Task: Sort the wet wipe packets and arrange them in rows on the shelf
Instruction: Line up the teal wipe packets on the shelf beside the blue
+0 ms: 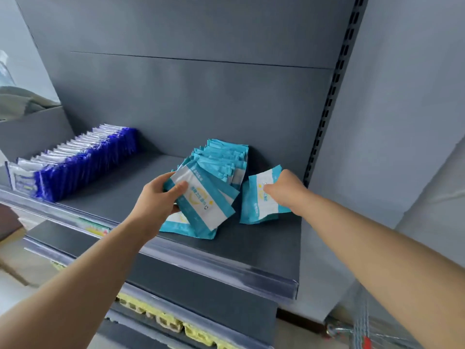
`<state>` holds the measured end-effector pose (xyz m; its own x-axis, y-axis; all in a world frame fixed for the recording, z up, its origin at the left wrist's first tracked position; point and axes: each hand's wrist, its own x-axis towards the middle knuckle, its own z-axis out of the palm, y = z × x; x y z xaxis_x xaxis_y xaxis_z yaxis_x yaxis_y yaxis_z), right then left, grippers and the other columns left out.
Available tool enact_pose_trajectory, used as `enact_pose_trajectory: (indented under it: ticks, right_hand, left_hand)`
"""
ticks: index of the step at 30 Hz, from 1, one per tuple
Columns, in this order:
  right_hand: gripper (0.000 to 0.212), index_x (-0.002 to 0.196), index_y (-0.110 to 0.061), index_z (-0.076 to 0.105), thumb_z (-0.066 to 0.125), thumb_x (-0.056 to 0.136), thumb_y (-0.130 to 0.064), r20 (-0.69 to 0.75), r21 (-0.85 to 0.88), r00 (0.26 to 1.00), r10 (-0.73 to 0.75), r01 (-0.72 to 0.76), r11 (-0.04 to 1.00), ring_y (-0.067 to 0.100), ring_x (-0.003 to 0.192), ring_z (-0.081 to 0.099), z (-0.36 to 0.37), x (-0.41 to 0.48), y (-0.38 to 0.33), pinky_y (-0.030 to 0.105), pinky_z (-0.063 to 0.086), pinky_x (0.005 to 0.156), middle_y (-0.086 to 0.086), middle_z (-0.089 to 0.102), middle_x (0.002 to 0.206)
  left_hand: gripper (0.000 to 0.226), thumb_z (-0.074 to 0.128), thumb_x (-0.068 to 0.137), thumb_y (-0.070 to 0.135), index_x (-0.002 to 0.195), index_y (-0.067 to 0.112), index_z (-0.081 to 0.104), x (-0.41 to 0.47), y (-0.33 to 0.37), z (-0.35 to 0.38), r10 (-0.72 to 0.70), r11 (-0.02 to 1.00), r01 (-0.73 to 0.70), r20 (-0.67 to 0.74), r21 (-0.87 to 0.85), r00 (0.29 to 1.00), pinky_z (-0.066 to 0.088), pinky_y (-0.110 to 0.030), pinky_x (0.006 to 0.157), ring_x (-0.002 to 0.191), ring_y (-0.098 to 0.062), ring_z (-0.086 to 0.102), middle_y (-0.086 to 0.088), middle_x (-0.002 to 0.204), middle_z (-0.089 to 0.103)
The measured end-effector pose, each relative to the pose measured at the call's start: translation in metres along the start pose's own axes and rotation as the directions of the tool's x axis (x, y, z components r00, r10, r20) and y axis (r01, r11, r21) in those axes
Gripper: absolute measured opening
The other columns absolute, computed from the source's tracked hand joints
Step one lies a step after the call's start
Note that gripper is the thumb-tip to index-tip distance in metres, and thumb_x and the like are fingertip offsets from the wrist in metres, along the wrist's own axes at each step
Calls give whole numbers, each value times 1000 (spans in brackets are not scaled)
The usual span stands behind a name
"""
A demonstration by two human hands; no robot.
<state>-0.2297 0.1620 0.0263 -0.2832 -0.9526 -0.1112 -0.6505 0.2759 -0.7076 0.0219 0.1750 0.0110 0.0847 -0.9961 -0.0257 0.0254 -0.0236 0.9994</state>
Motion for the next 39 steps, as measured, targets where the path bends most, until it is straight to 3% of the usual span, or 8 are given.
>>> enact_pose_trajectory:
  ticks: [3, 7, 15, 23, 31, 35, 37, 39]
  right_hand:
    - [50, 127, -4, 33, 61, 90, -21, 47, -278, 999, -5, 18, 960, 22, 78, 51, 4, -1, -3, 27, 36, 51, 8, 50, 97]
    - [53, 140, -17, 43, 59, 91, -32, 55, -284, 940, -337, 338, 897, 20, 124, 46, 13, -2, -19, 29, 38, 98, 3, 47, 139]
    - [23, 112, -18, 70, 55, 94, -18, 215, 221, 919, -330, 283, 933, 3, 103, 62, 31, -16, -63, 15, 44, 93, -4, 69, 115]
    - [19, 101, -17, 71, 67, 85, -6, -32, 172, 974, -222, 224, 959, -4, 75, 64, 29, -43, -66, 5, 47, 68, -13, 69, 84]
    - [20, 103, -16, 72, 65, 87, -6, -64, 92, 991, -116, 122, 988, 10, 93, 65, 57, -67, -64, 24, 50, 86, -5, 70, 97]
    - [22, 112, -15, 71, 63, 91, -14, -30, -6, 983, -180, 180, 984, 1, 89, 62, 76, -68, -74, 20, 50, 87, -3, 69, 111]
    - [23, 105, -13, 72, 56, 95, -27, 5, -61, 986, -169, 169, 984, -3, 56, 50, 78, -71, -77, 14, 47, 58, 2, 70, 94]
    - [34, 91, -19, 71, 54, 92, -48, 59, -36, 991, -123, 125, 991, 1, 56, 45, 75, -74, -77, 19, 41, 59, 4, 62, 77]
  left_hand:
    - [24, 57, 94, 20, 118, 22, 59, 10, -6, -7, 10, 1000, -9, 36, -2, 999, 56, -34, 77, 92, -17, 69, -1, 100, 71]
    - [27, 56, 94, 23, 121, 25, 60, 20, -17, -17, -21, 999, 25, 117, -33, 993, 59, -37, 74, 92, -20, 71, -4, 102, 73]
    - [28, 54, 94, 19, 120, 22, 62, 28, -18, -38, 38, 993, -1, 304, -122, 952, 58, -33, 81, 98, -21, 69, -5, 105, 72]
    - [15, 58, 93, 20, 104, 19, 67, 43, -10, -74, 40, 999, -31, 306, -34, 951, 59, -31, 79, 92, -16, 71, -2, 98, 74]
    - [22, 64, 85, -2, 106, 5, 63, 38, -19, -94, -62, 992, 110, 488, -69, 871, 59, -26, 72, 90, -22, 71, -10, 102, 72]
    - [19, 77, 78, 15, 94, 13, 67, 35, -22, -92, -2, 961, -122, 448, 247, 894, 59, -34, 78, 86, -24, 71, -3, 92, 74]
    - [20, 77, 78, 27, 91, 19, 64, 33, -21, -91, 49, 843, -276, 446, 462, 894, 55, -27, 65, 77, -15, 68, 7, 86, 71]
    - [25, 74, 80, 32, 98, 21, 60, 33, -20, -91, 30, 797, -304, 468, 522, 883, 49, -19, 58, 77, -7, 64, 13, 89, 66]
